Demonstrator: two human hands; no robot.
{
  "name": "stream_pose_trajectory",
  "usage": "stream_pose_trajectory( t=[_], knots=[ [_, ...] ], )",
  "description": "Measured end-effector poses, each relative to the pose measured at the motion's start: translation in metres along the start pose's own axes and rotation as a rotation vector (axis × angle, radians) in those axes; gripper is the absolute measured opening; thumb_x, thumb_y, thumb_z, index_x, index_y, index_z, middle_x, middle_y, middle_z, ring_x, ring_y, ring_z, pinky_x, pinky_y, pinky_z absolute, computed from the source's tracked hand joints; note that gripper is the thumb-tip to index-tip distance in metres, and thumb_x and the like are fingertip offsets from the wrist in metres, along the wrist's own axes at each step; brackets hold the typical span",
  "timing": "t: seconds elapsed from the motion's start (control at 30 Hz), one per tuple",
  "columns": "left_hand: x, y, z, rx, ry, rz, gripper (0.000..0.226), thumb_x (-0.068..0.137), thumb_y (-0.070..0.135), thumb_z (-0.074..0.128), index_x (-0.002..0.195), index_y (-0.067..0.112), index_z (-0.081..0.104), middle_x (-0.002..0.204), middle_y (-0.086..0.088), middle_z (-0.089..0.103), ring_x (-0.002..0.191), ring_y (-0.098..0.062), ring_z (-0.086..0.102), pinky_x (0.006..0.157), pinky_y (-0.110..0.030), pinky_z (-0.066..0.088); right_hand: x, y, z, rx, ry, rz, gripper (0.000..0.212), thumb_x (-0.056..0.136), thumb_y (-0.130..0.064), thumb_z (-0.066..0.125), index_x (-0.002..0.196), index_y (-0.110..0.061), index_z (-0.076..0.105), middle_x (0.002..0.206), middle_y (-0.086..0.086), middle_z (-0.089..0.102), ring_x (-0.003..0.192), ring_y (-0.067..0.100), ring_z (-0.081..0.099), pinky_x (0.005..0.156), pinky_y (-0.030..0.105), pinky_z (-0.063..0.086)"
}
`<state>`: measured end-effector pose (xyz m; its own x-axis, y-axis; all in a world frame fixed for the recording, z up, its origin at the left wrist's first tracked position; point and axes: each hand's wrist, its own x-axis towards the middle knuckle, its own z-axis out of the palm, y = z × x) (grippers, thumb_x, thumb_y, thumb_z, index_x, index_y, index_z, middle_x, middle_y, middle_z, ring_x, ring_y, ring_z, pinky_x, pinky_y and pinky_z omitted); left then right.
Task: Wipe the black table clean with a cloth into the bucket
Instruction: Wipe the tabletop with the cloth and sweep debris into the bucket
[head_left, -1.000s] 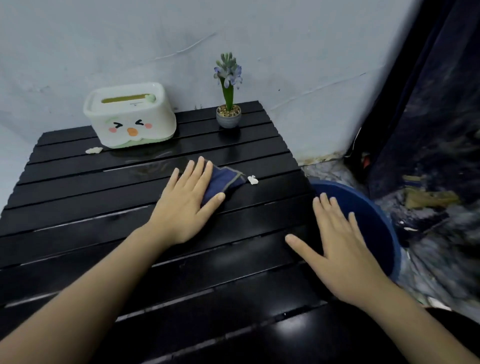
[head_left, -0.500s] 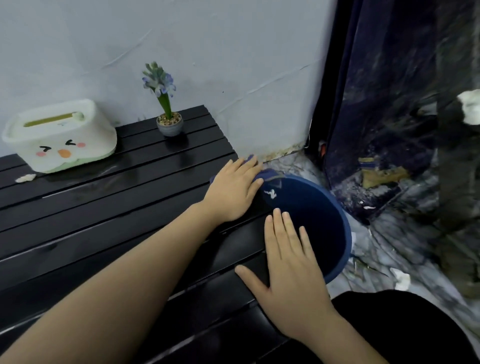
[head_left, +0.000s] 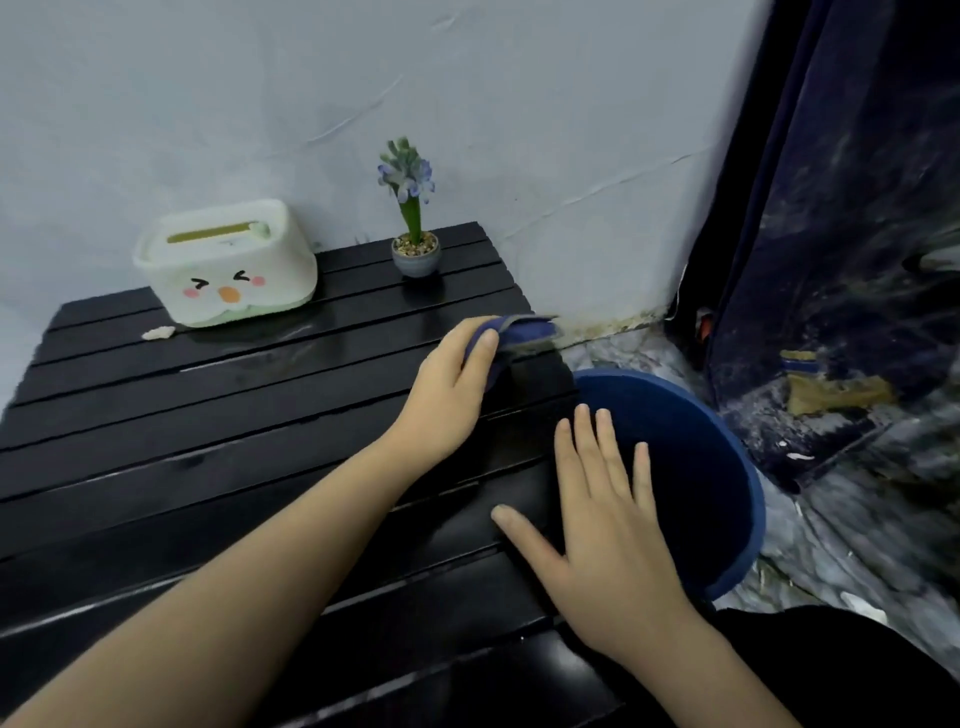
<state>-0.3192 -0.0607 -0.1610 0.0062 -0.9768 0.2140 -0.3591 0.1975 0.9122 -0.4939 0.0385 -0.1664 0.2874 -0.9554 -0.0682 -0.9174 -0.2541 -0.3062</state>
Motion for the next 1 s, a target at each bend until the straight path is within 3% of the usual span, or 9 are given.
stream_pose_trajectory(
  t=[0.13, 0.23, 0.37, 0.43, 0.53, 0.63, 0.73, 0.83, 1.0],
  knots=[
    [-0.03, -0.005, -0.081, -0.023, 0.205, -0.062, 0.025, 0.107, 0.026, 0.042, 0.112, 0.028, 0.067, 0.101, 0.015, 0.072, 0.097, 0.003, 0.064, 0.085, -0.014, 0.047, 0.039, -0.05, -0.007, 0.09, 0.075, -0.152, 0.097, 0.089, -0.08, 0.008, 0.161, -0.015, -0.005, 0.169, 0.001, -0.015, 0.152, 0.012, -0.027, 0.124, 0.04, -0.015],
    [-0.05, -0.016, -0.152, 0.025, 0.353, -0.125, 0.029, 0.107, 0.029, 0.042, 0.117, 0.02, 0.067, 0.107, 0.005, 0.073, 0.102, -0.009, 0.066, 0.089, -0.027, 0.048, 0.082, -0.096, -0.006, 0.201, 0.116, -0.292, 0.092, 0.094, -0.075, 0.023, 0.162, -0.015, 0.003, 0.17, 0.001, -0.008, 0.155, 0.011, -0.017, 0.124, 0.035, -0.011],
    [-0.067, -0.036, -0.242, 0.159, 0.62, -0.237, 0.029, 0.106, 0.032, 0.042, 0.086, 0.03, 0.062, 0.068, 0.012, 0.063, 0.064, 0.001, 0.057, 0.063, -0.019, 0.044, 0.149, -0.158, 0.004, 0.413, 0.092, -0.375, 0.085, 0.096, -0.064, 0.047, 0.16, -0.017, 0.018, 0.17, -0.003, 0.009, 0.156, 0.009, -0.001, 0.125, 0.031, 0.003],
    [-0.071, -0.048, -0.283, 0.181, 0.751, -0.315, 0.031, 0.105, 0.032, 0.041, 0.08, 0.026, 0.057, 0.065, 0.008, 0.06, 0.062, -0.006, 0.059, 0.061, -0.026, 0.045, 0.185, -0.183, 0.008, 0.61, 0.041, -0.342, 0.08, 0.092, -0.057, 0.061, 0.156, -0.021, 0.029, 0.164, -0.007, 0.026, 0.153, 0.009, 0.015, 0.12, 0.027, 0.015],
    [-0.072, -0.074, -0.334, 0.211, 0.87, -0.407, 0.031, 0.103, 0.03, 0.038, 0.091, 0.013, 0.061, 0.072, -0.01, 0.064, 0.074, -0.029, 0.064, 0.063, -0.033, 0.046, 0.24, -0.201, 0.012, 0.818, 0.035, -0.29, 0.08, 0.081, -0.048, 0.079, 0.148, -0.028, 0.039, 0.139, -0.013, 0.043, 0.134, 0.007, 0.037, 0.107, 0.025, 0.03],
    [-0.068, -0.102, -0.366, 0.26, 0.968, -0.506, 0.039, 0.1, 0.032, 0.033, 0.107, 0.006, 0.061, 0.105, -0.02, 0.069, 0.106, -0.04, 0.063, 0.09, -0.047, 0.049, 0.288, -0.204, 0.02, 0.826, -0.001, -0.256, 0.107, 0.07, -0.045, 0.089, 0.155, -0.027, 0.026, 0.159, -0.007, 0.03, 0.145, 0.011, 0.027, 0.116, 0.03, 0.026],
    [-0.055, -0.128, -0.366, 0.406, 0.907, -0.549, 0.032, 0.102, 0.031, 0.035, 0.119, 0.017, 0.058, 0.123, -0.005, 0.065, 0.124, -0.034, 0.056, 0.098, -0.04, 0.042, 0.32, -0.205, 0.03, 0.837, -0.012, -0.275, 0.122, 0.06, -0.044, 0.094, 0.157, -0.034, 0.02, 0.162, -0.007, 0.026, 0.147, 0.012, 0.024, 0.121, 0.036, 0.025],
    [-0.044, -0.162, -0.348, 0.79, 0.608, -0.704, 0.058, 0.104, 0.037, 0.034, 0.151, 0.004, 0.028, 0.155, -0.02, 0.039, 0.137, -0.042, 0.04, 0.112, -0.051, 0.032, 0.335, -0.209, 0.044, 0.881, -0.027, -0.352, 0.126, 0.052, -0.045, 0.097, 0.154, -0.04, 0.024, 0.155, -0.015, 0.035, 0.143, 0.008, 0.035, 0.119, 0.034, 0.032],
    [-0.032, -0.198, -0.33, 1.106, 0.469, -0.728, 0.058, 0.105, 0.032, 0.029, 0.152, -0.001, 0.025, 0.159, -0.021, 0.03, 0.141, -0.041, 0.031, 0.115, -0.052, 0.024, 0.337, -0.211, 0.082, 0.921, -0.006, -0.41, 0.107, 0.05, -0.047, 0.098, 0.142, -0.044, 0.042, 0.133, -0.036, 0.043, 0.129, -0.003, 0.048, 0.108, 0.02, 0.045]
  ],
)
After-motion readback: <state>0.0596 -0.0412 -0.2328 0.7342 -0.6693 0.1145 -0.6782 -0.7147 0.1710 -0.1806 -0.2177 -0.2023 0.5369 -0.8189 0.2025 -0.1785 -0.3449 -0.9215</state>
